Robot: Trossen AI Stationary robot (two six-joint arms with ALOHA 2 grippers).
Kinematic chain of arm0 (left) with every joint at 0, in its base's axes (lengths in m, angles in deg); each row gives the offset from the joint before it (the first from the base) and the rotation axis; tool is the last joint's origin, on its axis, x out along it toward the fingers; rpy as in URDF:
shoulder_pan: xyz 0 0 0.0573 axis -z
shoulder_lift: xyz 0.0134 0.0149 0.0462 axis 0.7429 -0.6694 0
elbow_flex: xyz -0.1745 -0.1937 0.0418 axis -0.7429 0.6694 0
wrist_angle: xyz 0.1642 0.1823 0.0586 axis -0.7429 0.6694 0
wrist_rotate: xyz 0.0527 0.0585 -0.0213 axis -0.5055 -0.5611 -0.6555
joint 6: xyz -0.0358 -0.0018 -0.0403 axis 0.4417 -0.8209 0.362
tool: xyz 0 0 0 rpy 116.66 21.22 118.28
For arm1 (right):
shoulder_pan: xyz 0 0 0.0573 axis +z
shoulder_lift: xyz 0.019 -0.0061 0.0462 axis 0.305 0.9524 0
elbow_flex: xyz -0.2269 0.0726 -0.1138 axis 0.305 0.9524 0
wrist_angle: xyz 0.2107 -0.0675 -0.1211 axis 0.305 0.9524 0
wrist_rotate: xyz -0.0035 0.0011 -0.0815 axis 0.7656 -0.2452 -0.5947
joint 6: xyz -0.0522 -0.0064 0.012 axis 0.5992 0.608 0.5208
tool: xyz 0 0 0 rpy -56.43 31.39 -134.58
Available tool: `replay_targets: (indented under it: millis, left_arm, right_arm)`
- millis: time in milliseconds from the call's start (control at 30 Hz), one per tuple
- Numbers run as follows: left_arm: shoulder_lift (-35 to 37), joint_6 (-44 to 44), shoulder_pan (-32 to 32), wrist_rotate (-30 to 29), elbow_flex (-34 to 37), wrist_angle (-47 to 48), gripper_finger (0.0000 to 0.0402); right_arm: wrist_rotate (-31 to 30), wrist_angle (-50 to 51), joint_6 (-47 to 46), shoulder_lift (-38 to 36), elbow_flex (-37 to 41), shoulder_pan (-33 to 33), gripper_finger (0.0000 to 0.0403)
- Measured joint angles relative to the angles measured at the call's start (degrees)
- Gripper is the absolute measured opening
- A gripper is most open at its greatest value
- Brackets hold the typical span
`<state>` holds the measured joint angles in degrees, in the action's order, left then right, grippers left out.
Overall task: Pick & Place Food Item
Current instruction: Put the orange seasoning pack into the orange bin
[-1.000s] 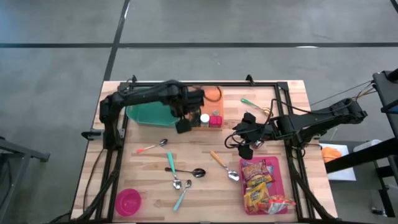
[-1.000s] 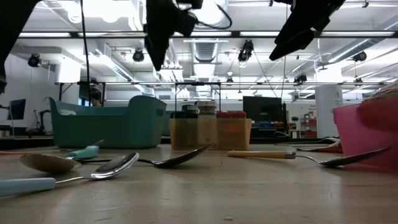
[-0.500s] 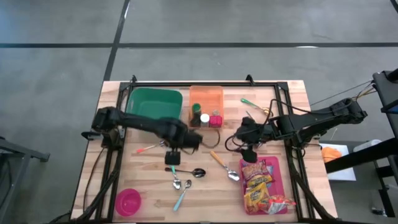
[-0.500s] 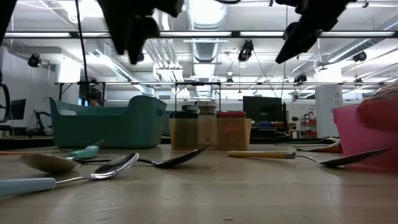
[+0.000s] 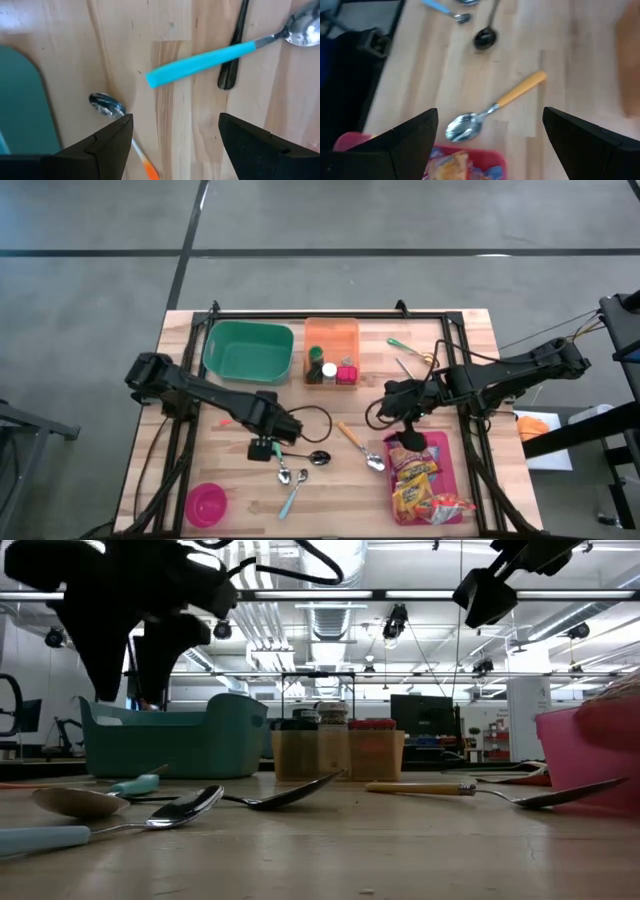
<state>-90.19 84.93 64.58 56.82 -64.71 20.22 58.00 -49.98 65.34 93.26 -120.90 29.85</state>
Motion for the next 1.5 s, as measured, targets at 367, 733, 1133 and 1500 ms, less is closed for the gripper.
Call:
replay_targets:
  millis: [367, 733, 1133, 1500]
  left_arm:
    - [11.7, 1.6, -0.3, -6.8, 11.5, -9.4, 0.0294]
    - [24.6, 2.8, -3.3, -12.6, 19.9, -32.5, 0.0294]
    - [28.6, 12.5, -10.7, -12.4, 22.5, -41.0, 0.0294]
    - [28.7, 6.5, -20.2, -10.6, 22.4, -51.2, 0.0294]
  right_arm:
    - [-8.6, -10.6, -5.2, 1.6, 0.0, 0.0, 0.0357]
    - [3.9, -20.6, -9.9, 2.5, -0.1, 0.4, 0.0357]
    - [-16.6, -7.6, -32.2, 2.5, -0.1, -2.4, 0.0357]
    - [-11.3, 20.5, -42.7, 2.8, 0.0, -12.0, 0.0357]
